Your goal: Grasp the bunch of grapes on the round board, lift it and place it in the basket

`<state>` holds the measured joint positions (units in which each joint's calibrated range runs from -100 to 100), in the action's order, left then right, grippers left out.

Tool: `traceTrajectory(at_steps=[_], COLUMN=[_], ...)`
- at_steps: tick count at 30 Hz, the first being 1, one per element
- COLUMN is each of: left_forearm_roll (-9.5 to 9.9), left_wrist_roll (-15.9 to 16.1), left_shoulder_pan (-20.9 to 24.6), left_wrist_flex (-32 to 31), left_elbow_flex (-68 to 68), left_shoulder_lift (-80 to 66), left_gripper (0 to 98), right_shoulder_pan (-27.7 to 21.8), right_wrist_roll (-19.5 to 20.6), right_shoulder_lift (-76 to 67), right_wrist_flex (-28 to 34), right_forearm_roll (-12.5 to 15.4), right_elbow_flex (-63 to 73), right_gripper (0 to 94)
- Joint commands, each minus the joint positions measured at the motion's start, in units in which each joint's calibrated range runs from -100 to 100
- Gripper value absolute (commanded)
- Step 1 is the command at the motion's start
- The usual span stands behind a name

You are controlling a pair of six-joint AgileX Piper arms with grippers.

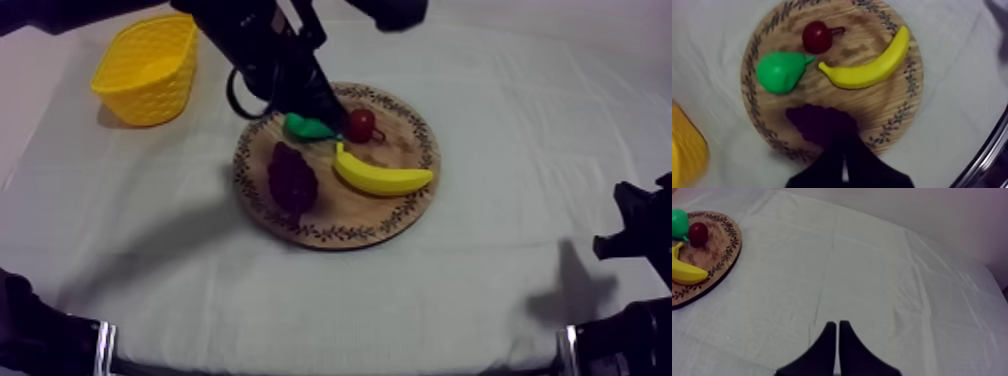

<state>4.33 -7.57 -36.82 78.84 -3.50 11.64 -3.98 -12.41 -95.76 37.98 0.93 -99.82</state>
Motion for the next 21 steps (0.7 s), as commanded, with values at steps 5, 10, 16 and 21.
traceTrajectory(at_steps=[5,10,16,21], left_forearm_roll=[-2.95,-4.54,-5.36,-5.58], left_wrist_roll=[-16.13,-18.14,-18.98,-19.45], left_shoulder_pan=[0.29,0.94,1.29,1.89], left_wrist_flex=[6.44,8.97,9.65,8.69], left_elbow_flex=[4.18,7.12,6.76,3.91], left_shoulder_lift=[0.8,1.31,1.54,1.44], left_gripper=[2.6,4.3,5.5,8.6], right_shoulder_pan=[0.0,0.0,0.0,0.0], right_wrist_roll=[-0.02,-0.02,-0.01,-0.02], right_shoulder_lift=[0.0,0.0,0.0,0.0], right_wrist_flex=[0.0,0.0,0.0,0.0], right_forearm_roll=[0.02,0.02,0.02,0.02], right_elbow_flex=[0.04,0.04,0.04,0.04], right_gripper=[0.3,0.3,0.3,0.3])
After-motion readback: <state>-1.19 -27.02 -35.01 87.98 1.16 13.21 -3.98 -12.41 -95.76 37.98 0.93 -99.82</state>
